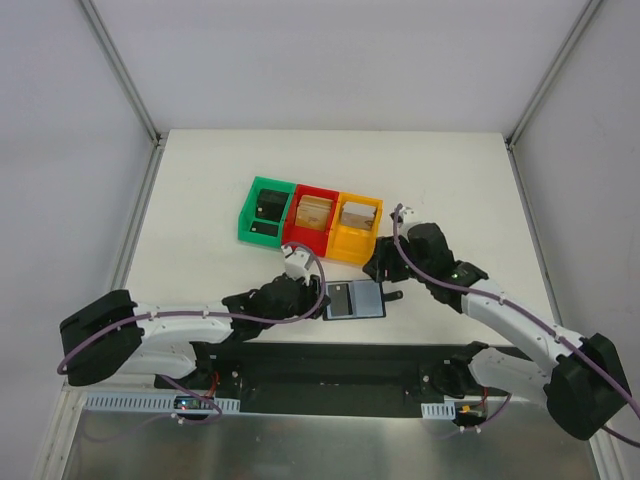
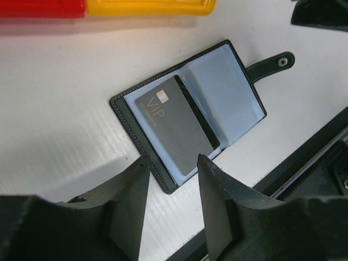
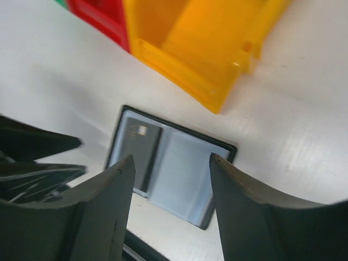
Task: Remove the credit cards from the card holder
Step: Remove the credit card from the card holder.
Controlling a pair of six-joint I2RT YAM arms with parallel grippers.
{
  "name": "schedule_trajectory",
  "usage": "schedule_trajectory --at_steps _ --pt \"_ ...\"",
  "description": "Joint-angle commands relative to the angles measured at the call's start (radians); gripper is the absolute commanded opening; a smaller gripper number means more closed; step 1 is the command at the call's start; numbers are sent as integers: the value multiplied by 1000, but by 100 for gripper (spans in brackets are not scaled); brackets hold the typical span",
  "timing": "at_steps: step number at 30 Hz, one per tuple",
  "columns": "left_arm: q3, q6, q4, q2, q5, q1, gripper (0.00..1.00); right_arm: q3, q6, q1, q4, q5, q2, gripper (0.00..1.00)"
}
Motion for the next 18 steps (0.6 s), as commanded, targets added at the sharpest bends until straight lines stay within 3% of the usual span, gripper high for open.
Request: schedule_trajectory --at_steps 1,4,8,18 --pt "23 -92 113 90 153 43 33 -47 88 29 162 -174 -2 58" --pt "-8 -162 205 137 214 80 17 -62 168 33 252 -243 44 49" --pt "-29 -193 297 180 249 104 7 -30 162 46 269 -314 130 42" --pt "20 -198 274 272 266 118 1 -41 165 94 310 -286 257 41"
